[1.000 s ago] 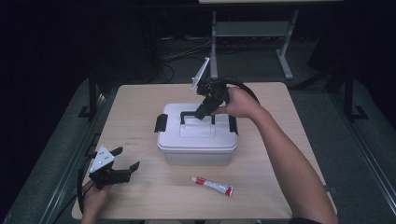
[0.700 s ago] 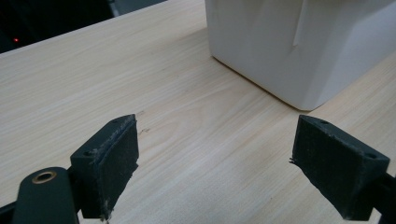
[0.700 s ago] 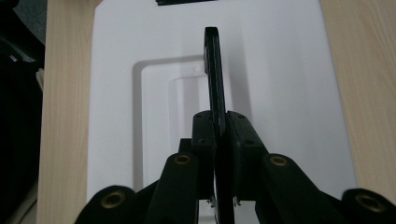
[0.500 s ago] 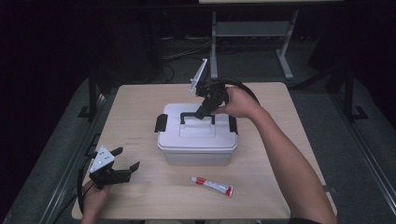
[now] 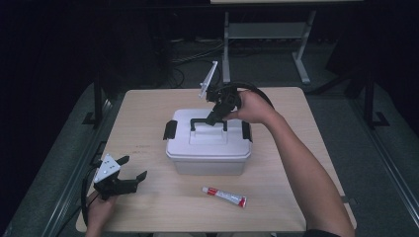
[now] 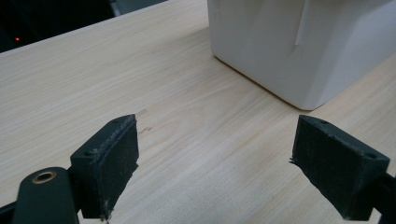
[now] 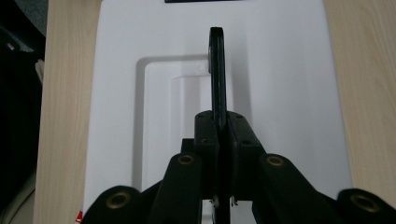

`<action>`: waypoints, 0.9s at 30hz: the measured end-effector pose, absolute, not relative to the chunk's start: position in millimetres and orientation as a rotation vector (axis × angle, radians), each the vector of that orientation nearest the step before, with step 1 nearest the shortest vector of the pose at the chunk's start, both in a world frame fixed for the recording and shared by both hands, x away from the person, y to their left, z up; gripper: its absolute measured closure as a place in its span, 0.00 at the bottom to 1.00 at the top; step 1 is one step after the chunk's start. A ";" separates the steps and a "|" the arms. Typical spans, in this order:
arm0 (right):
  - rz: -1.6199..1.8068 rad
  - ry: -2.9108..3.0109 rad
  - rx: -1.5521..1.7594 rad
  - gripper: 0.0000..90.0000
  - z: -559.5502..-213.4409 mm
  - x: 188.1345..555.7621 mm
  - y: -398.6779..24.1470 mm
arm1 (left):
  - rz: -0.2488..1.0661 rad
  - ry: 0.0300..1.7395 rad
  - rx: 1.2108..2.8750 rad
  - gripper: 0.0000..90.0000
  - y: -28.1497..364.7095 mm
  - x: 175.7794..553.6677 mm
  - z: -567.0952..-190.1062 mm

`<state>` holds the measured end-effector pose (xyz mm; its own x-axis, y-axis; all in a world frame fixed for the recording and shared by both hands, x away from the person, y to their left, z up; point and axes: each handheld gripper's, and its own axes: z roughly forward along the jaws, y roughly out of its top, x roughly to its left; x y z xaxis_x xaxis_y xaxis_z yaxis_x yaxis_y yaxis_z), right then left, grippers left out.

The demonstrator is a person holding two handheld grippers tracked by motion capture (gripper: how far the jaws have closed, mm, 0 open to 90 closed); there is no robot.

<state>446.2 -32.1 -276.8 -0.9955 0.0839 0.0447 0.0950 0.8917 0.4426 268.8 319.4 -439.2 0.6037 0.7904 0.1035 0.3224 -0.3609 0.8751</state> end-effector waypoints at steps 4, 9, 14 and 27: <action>-0.719 -3.032 -0.140 0.93 -274.6 446.0 -31.9 | 0.663 0.888 1.933 0.15 319.7 268.5 -439.2; -0.732 -3.035 -0.132 0.93 -271.1 445.0 -31.9 | 0.662 0.892 1.931 0.15 320.2 268.5 -439.3; -0.750 -3.033 -0.132 0.93 -267.4 443.3 -32.4 | 0.663 0.890 1.939 0.15 320.8 268.3 -439.0; -0.791 -3.072 -0.163 0.93 -249.6 431.9 -46.6 | 0.662 0.892 1.939 0.15 320.1 267.9 -439.0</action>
<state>431.9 -46.6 -249.6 -0.9941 0.1079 -0.0077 0.0907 0.8708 0.4831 267.9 320.1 -439.0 0.6009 0.7929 0.1007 0.3263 -0.3584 0.8747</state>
